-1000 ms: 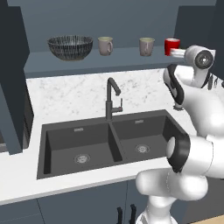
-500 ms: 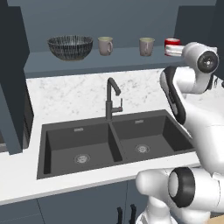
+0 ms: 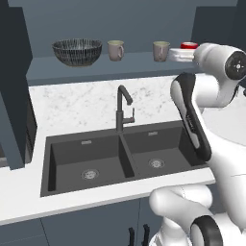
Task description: Gather all objects into one cabinet and sort the glasses and bowls to opposite sides.
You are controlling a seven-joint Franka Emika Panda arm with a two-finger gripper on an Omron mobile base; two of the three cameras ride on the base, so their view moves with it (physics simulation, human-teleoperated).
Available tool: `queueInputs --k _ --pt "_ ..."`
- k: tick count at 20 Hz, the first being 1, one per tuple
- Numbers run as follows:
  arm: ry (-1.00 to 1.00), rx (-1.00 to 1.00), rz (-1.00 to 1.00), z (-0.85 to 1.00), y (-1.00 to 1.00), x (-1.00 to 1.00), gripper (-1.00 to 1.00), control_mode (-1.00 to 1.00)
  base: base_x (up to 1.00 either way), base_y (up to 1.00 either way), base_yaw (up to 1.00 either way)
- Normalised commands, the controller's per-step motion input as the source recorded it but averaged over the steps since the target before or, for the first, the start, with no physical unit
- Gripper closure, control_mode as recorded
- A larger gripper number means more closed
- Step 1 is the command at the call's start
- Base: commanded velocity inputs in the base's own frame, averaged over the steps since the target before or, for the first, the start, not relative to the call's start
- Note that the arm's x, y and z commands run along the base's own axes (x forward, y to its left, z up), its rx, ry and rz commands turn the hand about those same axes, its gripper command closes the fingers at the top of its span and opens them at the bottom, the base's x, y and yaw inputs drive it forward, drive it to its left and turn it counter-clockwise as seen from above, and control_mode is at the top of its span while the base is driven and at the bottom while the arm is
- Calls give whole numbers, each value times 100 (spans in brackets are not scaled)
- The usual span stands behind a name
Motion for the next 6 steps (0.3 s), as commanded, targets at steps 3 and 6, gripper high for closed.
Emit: queueInputs --k 3,6 --pt "25 0 22 16 83 -46 -100 -100 0 0 0" --pt "26 0 24 0 80 -32 -100 -100 0 0 0"
